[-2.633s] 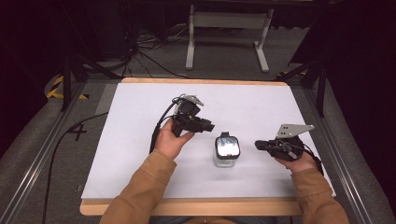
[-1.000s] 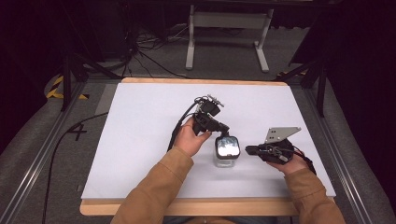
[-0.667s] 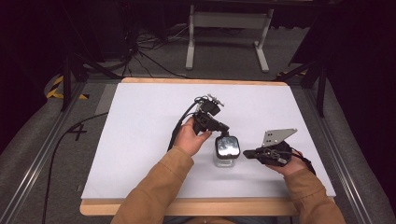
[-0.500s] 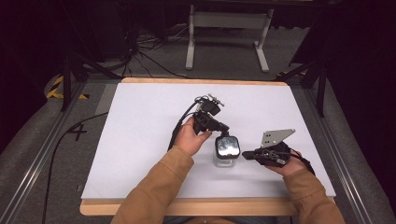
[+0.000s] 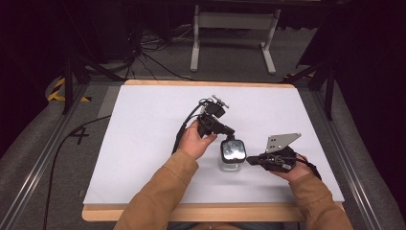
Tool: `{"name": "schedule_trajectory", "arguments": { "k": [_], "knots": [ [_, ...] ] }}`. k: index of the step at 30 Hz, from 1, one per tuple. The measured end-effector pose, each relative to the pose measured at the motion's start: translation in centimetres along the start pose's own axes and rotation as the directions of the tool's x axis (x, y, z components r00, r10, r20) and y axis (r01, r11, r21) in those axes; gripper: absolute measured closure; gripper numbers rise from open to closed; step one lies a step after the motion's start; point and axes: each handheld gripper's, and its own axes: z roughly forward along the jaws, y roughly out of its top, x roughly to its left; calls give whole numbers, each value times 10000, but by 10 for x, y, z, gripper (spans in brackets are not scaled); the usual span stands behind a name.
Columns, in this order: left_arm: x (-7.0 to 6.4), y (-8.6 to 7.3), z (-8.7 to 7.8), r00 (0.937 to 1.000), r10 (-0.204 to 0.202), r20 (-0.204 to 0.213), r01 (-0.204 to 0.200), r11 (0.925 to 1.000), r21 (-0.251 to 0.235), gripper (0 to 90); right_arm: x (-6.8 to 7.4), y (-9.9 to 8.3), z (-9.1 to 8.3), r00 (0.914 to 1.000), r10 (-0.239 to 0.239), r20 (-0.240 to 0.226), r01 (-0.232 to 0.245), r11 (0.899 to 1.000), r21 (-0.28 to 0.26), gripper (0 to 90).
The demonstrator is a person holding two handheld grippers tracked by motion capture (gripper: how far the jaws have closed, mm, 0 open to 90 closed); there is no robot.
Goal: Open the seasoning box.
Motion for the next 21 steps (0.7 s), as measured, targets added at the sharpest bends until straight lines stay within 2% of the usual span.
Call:
{"name": "schedule_trajectory", "arguments": {
  "k": [13, 17, 21],
  "knots": [
    [-1, 0, 0, 10000, -14, -30, 14, 10000, -13, 863, 1, 1, -1, 10000, 1, 10, -1, 9998, -201, 896],
    [-2, 0, 0, 9996, -56, -286, 55, 10000, -21, 864, 1, 4, -6, 9999, 68, 136, -58, 9976, -689, 897],
    [-2, -1, 0, 9990, -145, -415, 143, 9999, -63, 866, 1, 7, -10, 9956, 384, 852, -256, 9888, -1471, 897]
  ]
}}
